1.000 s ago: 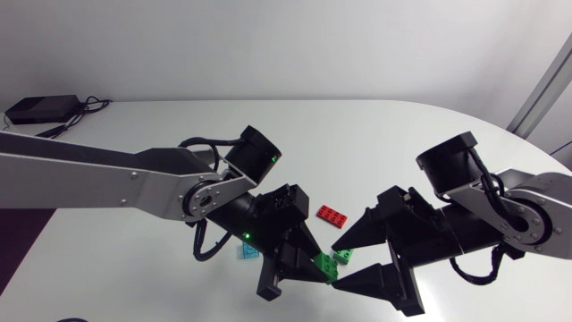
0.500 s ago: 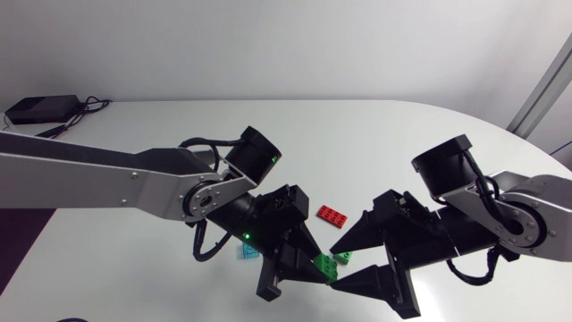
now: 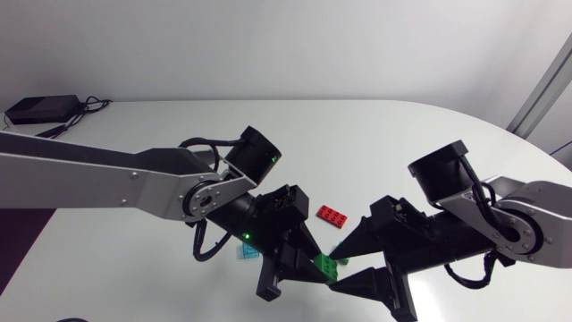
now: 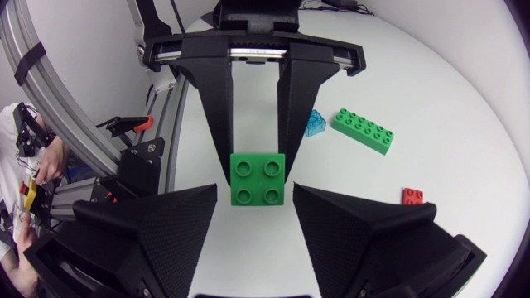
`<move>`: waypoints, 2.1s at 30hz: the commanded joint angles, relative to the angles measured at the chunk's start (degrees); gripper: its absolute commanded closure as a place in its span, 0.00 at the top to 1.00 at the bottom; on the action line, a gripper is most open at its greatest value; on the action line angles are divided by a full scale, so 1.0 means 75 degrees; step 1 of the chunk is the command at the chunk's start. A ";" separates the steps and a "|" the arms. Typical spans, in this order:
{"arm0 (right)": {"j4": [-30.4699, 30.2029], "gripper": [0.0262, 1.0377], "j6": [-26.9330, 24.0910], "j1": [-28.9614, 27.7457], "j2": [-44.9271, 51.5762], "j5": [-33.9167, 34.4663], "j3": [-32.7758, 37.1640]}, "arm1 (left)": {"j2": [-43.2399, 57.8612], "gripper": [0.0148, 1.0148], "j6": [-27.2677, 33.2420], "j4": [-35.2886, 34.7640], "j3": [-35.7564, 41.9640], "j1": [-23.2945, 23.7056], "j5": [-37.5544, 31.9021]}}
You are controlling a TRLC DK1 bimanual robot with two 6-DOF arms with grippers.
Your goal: Separate the duplo bricks
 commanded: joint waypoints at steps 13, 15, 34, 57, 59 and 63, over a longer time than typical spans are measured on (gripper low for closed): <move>0.0069 0.41 0.0132 0.0092 0.0187 0.0061 -0.0153 | -0.0132 0.28 0.0229 -0.0111 -0.0099 0.0082 0.0071; 0.0069 0.34 0.0120 0.0092 0.0187 0.0061 -0.0164 | -0.0132 0.28 0.0229 -0.0111 -0.0076 0.0094 0.0071; -0.0048 0.26 0.0132 0.0151 0.0093 0.0038 -0.0071 | -0.0308 0.97 0.0253 -0.0240 -0.0005 0.0375 0.0071; -0.0810 0.26 -0.0770 -0.0939 0.0562 0.3940 0.0398 | -0.0097 0.97 -0.0603 0.0275 -0.0052 0.0164 -0.3245; -0.0845 0.26 -0.0747 -0.0728 0.0691 0.4315 0.0410 | -0.0015 0.97 -0.0626 0.0275 -0.0041 0.0164 -0.3432; -0.0881 0.26 -0.0712 -0.0494 0.1194 0.4678 0.0515 | 0.0020 0.97 -0.0626 0.0264 -0.0099 0.0188 -0.3667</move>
